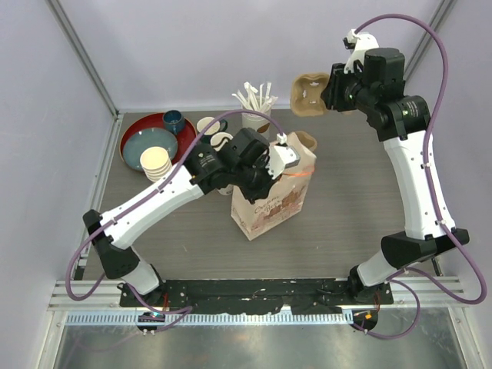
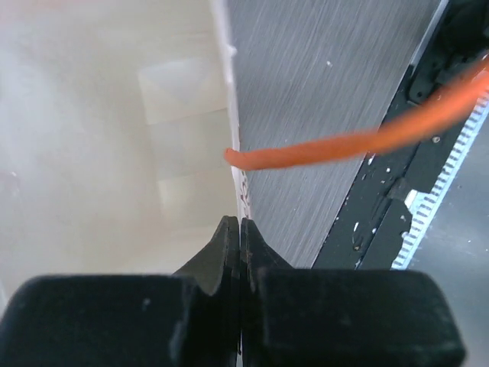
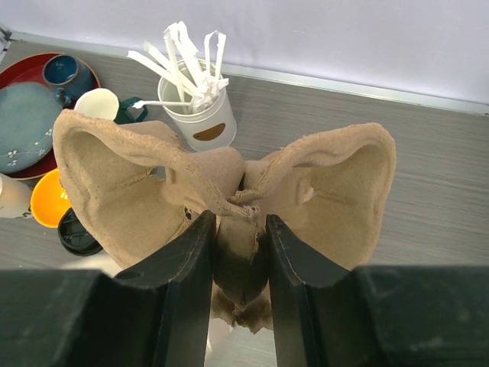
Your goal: Pack the takeout coffee
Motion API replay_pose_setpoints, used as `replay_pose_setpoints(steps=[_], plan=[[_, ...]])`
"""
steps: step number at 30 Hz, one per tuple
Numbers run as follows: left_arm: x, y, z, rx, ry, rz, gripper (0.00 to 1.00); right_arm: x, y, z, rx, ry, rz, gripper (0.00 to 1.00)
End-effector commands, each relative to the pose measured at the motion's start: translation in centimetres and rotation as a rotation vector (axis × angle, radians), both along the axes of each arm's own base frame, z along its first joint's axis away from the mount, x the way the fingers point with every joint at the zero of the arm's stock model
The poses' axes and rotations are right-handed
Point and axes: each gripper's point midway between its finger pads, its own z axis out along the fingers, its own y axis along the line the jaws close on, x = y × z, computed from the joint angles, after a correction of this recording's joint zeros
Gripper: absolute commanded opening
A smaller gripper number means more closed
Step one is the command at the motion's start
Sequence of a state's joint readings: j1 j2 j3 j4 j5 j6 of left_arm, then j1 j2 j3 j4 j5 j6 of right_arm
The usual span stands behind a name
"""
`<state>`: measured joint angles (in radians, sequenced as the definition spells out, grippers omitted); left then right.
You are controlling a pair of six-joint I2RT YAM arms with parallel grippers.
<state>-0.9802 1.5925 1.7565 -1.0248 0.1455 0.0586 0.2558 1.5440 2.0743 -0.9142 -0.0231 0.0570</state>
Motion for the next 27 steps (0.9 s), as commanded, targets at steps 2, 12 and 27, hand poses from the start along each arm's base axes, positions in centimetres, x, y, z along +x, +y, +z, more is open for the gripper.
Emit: replay_pose_setpoints(steps=[2,12,27], plan=[[-1.8,0.4,1.7,-0.05,0.052,-0.033,0.0,0.0,-0.7,1.9,-0.022,-0.056,-0.036,0.15],[-4.7,0.8,-1.2,-0.029,0.188,-0.114,0.02,0.0,-0.4,1.4,-0.025,-0.047,-0.032,0.15],[-4.8,1.6,11.7,-0.226,-0.067,-0.269,0.8,-0.6,0.1,0.7,-0.051,-0.008,-0.003,0.16]])
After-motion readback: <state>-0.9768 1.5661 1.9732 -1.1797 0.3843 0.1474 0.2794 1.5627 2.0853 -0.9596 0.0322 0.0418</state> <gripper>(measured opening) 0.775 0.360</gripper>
